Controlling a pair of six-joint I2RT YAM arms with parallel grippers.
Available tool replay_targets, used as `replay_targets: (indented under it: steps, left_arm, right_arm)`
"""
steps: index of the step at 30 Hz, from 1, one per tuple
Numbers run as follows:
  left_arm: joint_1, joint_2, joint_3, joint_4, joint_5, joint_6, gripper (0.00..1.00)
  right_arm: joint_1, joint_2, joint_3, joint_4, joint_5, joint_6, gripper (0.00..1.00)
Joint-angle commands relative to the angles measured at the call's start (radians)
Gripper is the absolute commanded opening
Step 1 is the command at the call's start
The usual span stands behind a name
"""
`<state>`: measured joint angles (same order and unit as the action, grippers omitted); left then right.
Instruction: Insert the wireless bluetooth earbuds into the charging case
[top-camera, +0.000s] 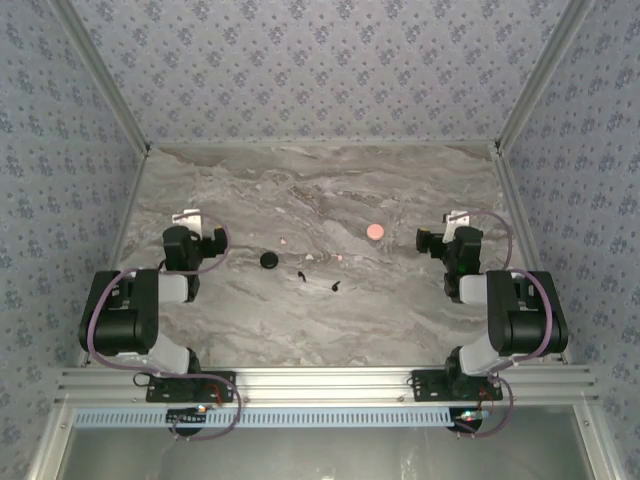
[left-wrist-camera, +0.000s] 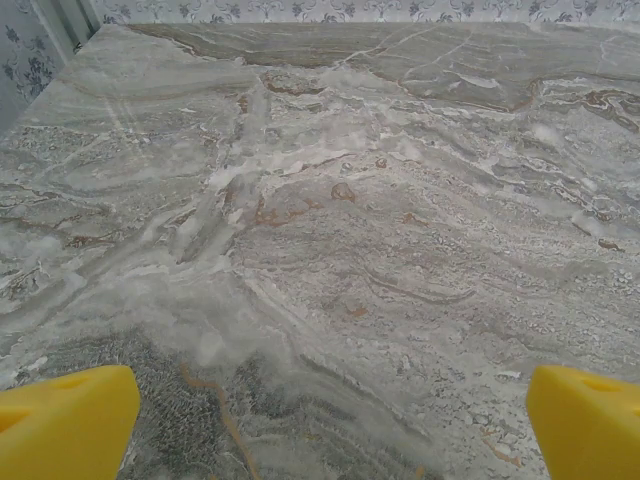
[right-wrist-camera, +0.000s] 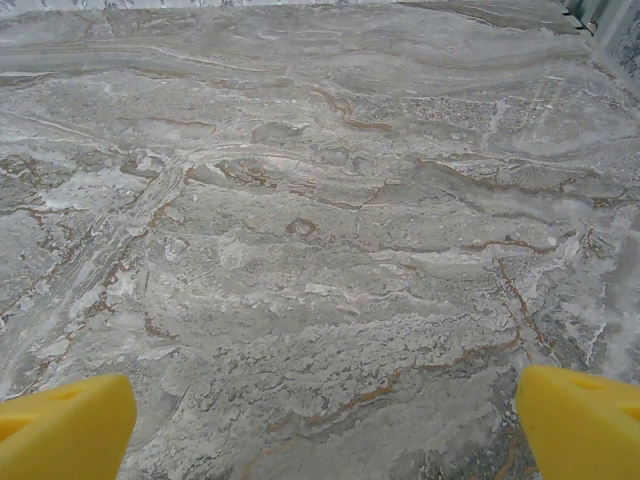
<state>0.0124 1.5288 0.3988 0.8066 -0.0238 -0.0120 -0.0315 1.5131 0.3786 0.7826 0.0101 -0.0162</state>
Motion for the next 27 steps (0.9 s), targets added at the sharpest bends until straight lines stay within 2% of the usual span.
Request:
replay_targets:
  steps: [1, 23, 27]
  left_arm:
    - [0.004, 0.003, 0.015, 0.0, -0.012, -0.008, 0.99]
    - [0.003, 0.001, 0.016, 0.0, -0.013, -0.009, 0.99]
    - [0.004, -0.031, 0.034, -0.058, -0.012, -0.009, 0.99]
  right_arm:
    - [-0.008, 0.005, 0.017, -0.003, -0.011, -0.011, 1.0]
    - [-0.008, 0.005, 0.016, 0.0, -0.011, -0.009, 1.0]
    - [-0.005, -0.032, 0.011, -0.019, 0.017, -0.001, 1.0]
